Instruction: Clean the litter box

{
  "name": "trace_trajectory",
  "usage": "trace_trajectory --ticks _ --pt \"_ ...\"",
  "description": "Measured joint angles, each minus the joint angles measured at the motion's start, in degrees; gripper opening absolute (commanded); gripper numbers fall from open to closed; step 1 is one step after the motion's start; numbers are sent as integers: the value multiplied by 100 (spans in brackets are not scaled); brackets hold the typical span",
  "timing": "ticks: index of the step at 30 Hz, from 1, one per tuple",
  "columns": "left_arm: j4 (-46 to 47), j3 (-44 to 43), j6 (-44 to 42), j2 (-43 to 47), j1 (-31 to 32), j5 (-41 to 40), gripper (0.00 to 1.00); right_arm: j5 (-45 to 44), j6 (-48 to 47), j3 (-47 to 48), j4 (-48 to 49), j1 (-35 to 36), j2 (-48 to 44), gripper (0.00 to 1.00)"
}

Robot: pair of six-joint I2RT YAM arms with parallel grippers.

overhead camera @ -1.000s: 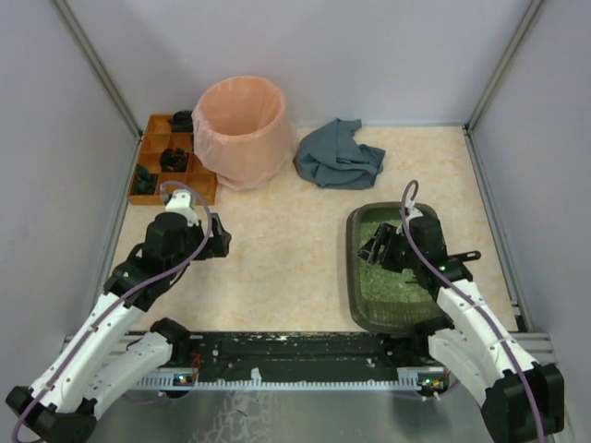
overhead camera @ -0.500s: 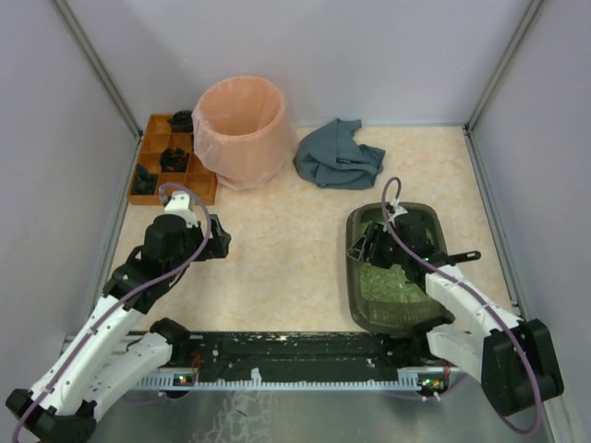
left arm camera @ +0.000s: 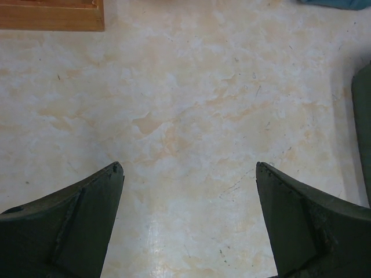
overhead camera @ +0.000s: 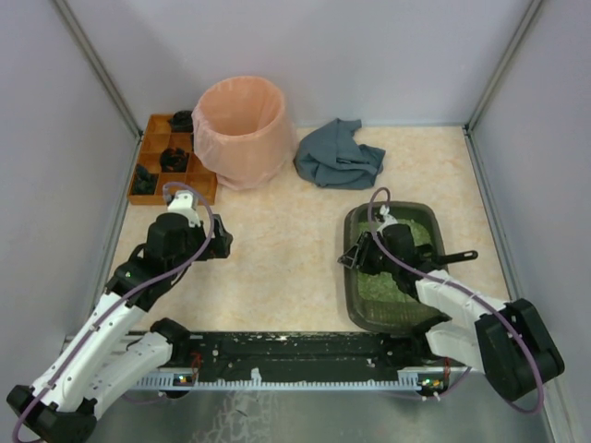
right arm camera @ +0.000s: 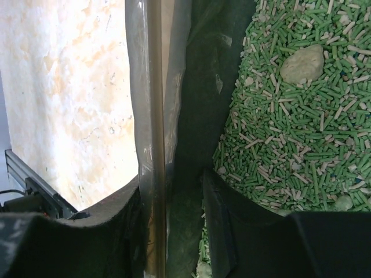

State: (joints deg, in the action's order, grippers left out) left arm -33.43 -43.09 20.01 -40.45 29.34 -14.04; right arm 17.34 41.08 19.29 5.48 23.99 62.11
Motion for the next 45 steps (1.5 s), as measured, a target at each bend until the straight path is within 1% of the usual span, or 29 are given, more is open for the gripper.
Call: trace_trajectory --ticks 6,12,17,23,28,32,36,38,40,45 --pt "7 28 -39 2 0 37 100 -251 144 -20 601 404 306 30" --pt "9 55 -39 2 0 68 100 -382 205 234 1139 870 951 29" --pt "11 66 -42 7 0 101 100 -612 256 944 1298 1414 1851 27" --pt "20 70 -39 63 0 105 100 -1045 564 2072 1517 2205 3097 25" --pt "50 72 -39 162 0 101 100 -1405 772 3075 1598 2881 4013 26" --pt "50 72 -37 170 0 83 100 -1598 780 3493 1558 3252 4336 38" --pt "50 72 -37 195 0 59 100 -1722 629 3724 1141 3329 4345 53" --pt "50 72 -37 205 0 57 100 -1784 485 3866 868 3329 4339 58" --pt "50 72 -37 210 0 57 100 -1869 284 4022 520 3331 4271 61" --pt "50 72 -37 236 0 52 100 -2192 -221 4256 -264 3331 3751 63"
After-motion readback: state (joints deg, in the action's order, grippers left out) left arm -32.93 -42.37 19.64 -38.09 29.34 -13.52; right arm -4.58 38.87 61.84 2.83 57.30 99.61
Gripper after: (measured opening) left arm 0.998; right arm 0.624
